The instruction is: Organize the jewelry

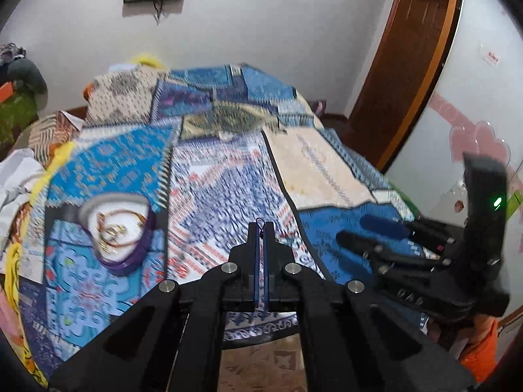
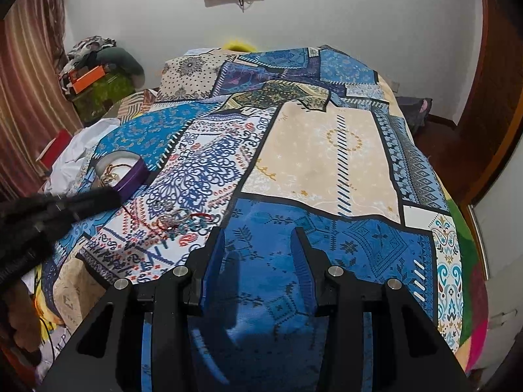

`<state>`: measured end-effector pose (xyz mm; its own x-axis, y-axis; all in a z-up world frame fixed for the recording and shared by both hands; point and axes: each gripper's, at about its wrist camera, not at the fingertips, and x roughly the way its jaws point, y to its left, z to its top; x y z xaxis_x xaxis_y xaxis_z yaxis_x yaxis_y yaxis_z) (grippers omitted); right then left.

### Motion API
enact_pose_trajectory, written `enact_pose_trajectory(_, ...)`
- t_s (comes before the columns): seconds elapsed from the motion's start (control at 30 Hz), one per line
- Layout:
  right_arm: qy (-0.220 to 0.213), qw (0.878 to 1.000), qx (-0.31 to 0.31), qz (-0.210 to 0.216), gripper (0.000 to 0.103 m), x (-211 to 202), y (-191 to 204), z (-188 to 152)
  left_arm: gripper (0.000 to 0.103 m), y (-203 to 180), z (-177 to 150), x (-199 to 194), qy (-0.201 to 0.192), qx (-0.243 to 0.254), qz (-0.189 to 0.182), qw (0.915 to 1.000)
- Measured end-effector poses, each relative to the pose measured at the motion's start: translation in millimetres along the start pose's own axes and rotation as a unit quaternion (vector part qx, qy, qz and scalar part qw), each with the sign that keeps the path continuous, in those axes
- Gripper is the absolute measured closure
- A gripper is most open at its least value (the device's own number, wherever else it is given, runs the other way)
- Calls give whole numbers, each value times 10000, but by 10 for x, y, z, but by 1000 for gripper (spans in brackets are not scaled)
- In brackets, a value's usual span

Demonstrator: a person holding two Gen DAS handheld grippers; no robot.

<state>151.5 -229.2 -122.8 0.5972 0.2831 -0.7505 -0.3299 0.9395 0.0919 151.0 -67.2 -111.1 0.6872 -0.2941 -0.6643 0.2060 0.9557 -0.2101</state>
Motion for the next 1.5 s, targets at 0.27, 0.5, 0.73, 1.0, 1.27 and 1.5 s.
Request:
enact_pose_trajectory(0.27,44,9997,-207,82,65,57,190,38,103,163,161,-381,-574,-89,87,9983)
enact_pose_trajectory(0.5,143,9988,-371,300,65,162,369,73,103,300,168,-544,-838,-119,183,9962)
enact_pose_trajectory(0.73,367,9967,-627,347,65,394,561,119,103,452,74,-470,-682,-267,218,9971)
enact_pose_trajectory(1.0,407,9964,-649,350,68,516,590,93,103,586,19,-479,-672,-399,336,9964)
enact_pose_trajectory(1.27,177,9972,-617,381,75,408,587,116,103,641,31,-586,-773,-452,420,9951)
enact_pose_trajectory(1.5,-143,9972,-626,390,75,172,632,213,103,663,96,-830,-1059,-446,559,9918)
